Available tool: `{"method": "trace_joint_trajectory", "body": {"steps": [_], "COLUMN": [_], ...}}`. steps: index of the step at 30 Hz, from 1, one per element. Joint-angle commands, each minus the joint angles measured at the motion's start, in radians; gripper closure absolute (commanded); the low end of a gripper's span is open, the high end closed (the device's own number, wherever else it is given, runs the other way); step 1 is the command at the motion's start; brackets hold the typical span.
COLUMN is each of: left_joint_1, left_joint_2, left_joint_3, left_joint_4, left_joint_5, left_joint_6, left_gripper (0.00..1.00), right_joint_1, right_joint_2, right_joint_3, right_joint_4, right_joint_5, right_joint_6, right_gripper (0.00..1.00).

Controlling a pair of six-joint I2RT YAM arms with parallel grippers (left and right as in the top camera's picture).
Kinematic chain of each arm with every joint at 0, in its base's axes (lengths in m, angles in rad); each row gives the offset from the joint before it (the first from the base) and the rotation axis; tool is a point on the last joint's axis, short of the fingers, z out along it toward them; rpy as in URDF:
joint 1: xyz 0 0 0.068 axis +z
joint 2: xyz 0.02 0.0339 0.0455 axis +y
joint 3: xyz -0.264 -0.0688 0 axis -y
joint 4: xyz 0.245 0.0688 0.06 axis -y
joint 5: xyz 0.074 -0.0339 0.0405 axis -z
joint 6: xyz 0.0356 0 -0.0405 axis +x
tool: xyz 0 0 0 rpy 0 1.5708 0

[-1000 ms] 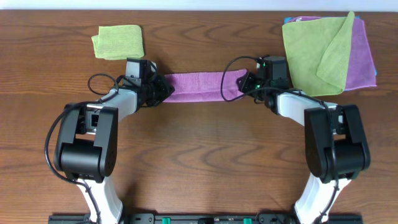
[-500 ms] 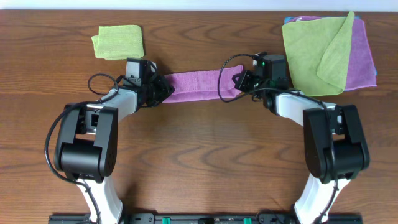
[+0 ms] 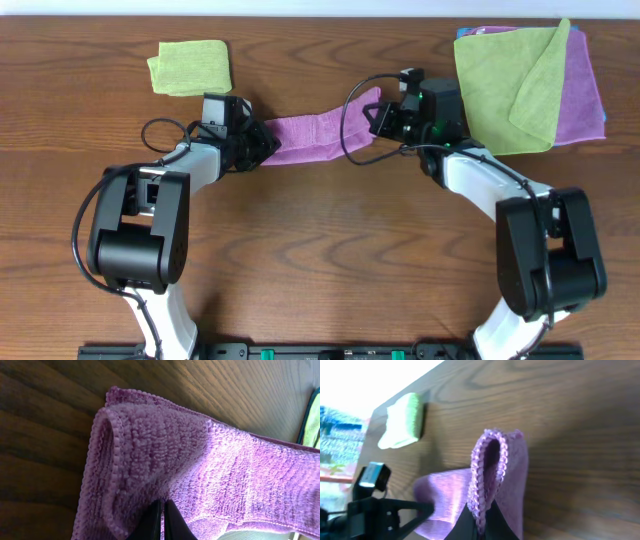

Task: Fold the cloth
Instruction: 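Hold the left end and carry the right end toward the left gripper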

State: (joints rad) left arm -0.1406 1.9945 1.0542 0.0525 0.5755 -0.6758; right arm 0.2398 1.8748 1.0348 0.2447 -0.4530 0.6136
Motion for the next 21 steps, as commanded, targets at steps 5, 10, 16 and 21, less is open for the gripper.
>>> {"method": "trace_joint_trajectory", "body": {"steps": [5, 10, 16, 21], "left_joint_1": [-0.004, -0.004, -0.004, -0.004], "left_joint_2": [0.008, 0.007, 0.006, 0.006], "left_joint_3": [-0.005, -0.005, -0.005, -0.003], "left_joint_4": [-0.004, -0.004, -0.005, -0.016], "left_joint_5": [0.001, 0.002, 0.0, 0.001], "left_joint_6": [0.018, 0.018, 0.026, 0.026], "left_gripper": [0.94, 0.94, 0.94, 0.94], "right_joint_1": [0.083, 0.121, 0.184, 0.233], "right_joint_2": [-0.018, -0.018, -0.016, 0.0], "right_joint_3": [0.024, 0.057, 0.077, 0.092], "right_joint_4": [0.029, 0.029, 0.029, 0.026], "right_joint_5": [-0.01, 0.004, 0.069, 0.094], "right_joint_6": [-0.016, -0.017, -0.018, -0.036], "right_gripper": [0.99, 0.99, 0.99, 0.99]}}
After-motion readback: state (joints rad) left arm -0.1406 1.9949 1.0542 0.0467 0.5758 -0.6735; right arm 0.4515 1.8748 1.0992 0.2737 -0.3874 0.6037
